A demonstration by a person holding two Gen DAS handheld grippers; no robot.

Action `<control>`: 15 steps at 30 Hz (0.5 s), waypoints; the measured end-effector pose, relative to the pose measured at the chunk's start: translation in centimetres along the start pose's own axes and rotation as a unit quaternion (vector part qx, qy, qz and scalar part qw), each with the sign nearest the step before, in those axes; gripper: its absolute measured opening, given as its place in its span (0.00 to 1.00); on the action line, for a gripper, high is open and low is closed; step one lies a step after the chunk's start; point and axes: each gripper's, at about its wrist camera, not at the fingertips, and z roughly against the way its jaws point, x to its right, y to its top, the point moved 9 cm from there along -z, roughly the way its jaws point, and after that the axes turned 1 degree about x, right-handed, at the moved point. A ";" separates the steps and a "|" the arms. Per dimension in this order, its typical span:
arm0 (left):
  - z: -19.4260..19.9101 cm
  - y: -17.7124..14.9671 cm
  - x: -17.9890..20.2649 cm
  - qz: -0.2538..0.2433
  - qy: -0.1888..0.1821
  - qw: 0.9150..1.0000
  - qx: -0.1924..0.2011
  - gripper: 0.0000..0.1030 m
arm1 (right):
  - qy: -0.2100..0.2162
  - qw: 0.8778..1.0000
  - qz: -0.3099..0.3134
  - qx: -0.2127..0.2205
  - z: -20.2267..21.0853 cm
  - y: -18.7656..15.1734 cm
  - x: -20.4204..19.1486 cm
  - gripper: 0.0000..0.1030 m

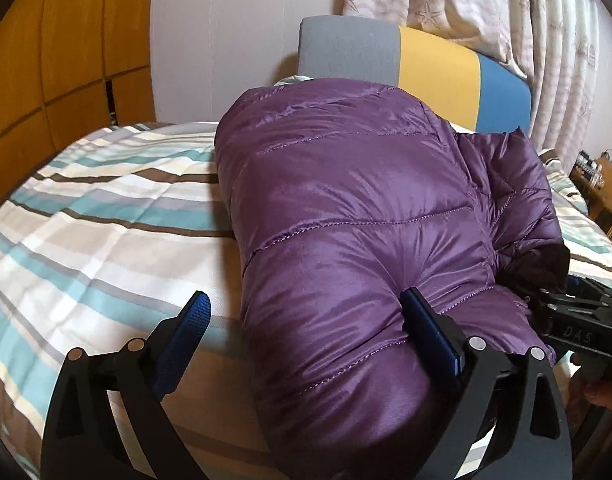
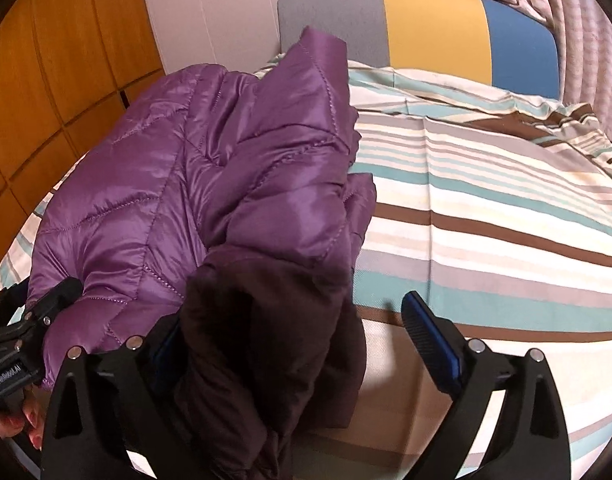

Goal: Fold large clothes
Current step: 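Lower the folded jacket onto the bed and open both grippers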

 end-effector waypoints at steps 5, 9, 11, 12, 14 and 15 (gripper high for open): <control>2.2 0.2 -0.3 0.035 0.002 0.999 0.013 0.95 | 0.005 1.000 -0.009 0.015 2.3 0.2 -0.3 0.97; 5.1 0.1 0.0 0.027 0.024 0.999 0.034 0.97 | 0.015 1.000 -0.012 0.016 5.2 -0.9 -0.4 0.98; 6.2 -0.2 0.3 0.020 0.027 0.999 0.036 0.97 | 0.016 1.000 -0.011 0.014 6.5 -1.4 -0.4 0.98; 7.1 -0.4 0.6 0.016 0.021 0.999 0.038 0.97 | 0.018 1.000 -0.012 0.015 7.1 -1.7 -0.3 0.98; 8.0 -0.8 0.9 0.015 0.026 0.999 0.033 0.97 | 0.022 1.000 -0.013 0.016 8.3 -2.2 0.0 0.98; 8.4 -1.1 1.0 0.016 0.027 0.999 0.030 0.97 | 0.023 1.000 -0.014 0.016 9.0 -2.5 0.1 0.98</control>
